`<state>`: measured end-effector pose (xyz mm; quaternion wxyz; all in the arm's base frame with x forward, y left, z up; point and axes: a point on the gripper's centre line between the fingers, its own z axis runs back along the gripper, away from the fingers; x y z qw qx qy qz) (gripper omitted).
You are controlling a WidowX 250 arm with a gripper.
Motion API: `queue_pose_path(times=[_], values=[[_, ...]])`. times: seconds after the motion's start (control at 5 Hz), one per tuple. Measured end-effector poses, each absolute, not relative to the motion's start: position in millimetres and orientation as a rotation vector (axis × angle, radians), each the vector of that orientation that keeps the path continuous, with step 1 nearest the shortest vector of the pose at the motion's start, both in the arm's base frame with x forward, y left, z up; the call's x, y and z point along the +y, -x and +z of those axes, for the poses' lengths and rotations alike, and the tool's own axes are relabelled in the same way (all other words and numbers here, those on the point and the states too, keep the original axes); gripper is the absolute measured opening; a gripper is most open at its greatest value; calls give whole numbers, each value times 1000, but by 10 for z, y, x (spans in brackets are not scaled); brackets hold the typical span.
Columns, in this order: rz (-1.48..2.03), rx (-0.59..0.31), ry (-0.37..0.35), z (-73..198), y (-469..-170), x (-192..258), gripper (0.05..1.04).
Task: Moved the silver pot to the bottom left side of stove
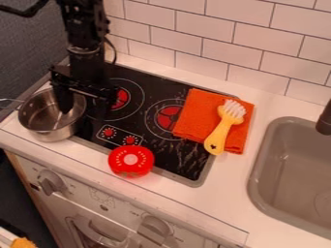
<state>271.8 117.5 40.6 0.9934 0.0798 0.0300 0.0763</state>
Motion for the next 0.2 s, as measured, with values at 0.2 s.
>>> queue_pose_path(times=[0.2], values=[[130,48,-156,422,-2714,1144,1001]])
